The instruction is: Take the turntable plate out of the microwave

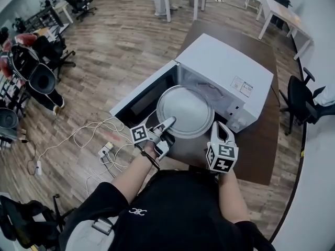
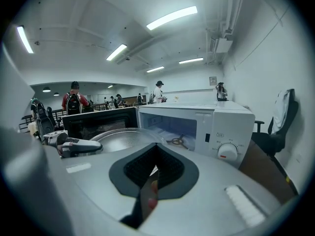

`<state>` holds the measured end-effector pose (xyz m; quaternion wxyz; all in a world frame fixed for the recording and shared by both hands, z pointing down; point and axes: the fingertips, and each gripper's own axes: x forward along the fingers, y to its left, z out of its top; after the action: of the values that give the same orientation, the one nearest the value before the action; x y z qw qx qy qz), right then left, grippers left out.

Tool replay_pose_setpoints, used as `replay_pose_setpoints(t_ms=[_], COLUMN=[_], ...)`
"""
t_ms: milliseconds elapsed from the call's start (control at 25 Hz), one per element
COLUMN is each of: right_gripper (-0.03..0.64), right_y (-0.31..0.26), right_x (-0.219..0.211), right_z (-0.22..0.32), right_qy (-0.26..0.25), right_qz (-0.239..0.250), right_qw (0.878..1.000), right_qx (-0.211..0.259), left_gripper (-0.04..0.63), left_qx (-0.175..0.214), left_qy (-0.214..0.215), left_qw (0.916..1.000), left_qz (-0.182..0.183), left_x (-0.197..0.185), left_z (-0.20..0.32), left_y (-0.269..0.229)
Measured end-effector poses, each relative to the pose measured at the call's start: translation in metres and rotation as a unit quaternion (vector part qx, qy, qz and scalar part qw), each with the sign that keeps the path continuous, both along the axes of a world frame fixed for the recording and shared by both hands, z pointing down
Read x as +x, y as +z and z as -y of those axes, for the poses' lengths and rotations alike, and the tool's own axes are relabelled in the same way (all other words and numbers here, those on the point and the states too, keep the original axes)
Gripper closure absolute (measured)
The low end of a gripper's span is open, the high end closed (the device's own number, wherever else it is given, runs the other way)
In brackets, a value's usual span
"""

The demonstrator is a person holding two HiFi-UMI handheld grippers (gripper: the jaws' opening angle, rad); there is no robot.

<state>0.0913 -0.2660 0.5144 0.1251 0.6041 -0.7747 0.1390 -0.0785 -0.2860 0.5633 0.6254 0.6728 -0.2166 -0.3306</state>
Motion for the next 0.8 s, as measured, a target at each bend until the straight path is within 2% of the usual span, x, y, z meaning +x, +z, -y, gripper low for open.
replay_pose_setpoints(t_ms=[240,800], right_gripper=[0.609,0.609], right_y=[-0.001,-0.003], right_x=[-0.003,0.009], right_z=[0.000,-0.003], right_qy=[-0.006,0.005], right_qz=[-0.005,-0.010], right_qw=[1.000,1.000], right_qx=[0.001,0.003], left_gripper=[0.558,0.558], left_qx=[0.010,0.008], left_qy=[0.006,0.012], left_qw=[0.9999,0.9999], left_qz=[0.007,-0.003], left_x=[-0.003,0.003], left_z=[-0.010,-0.006], left_y=[-0.002,-0.002])
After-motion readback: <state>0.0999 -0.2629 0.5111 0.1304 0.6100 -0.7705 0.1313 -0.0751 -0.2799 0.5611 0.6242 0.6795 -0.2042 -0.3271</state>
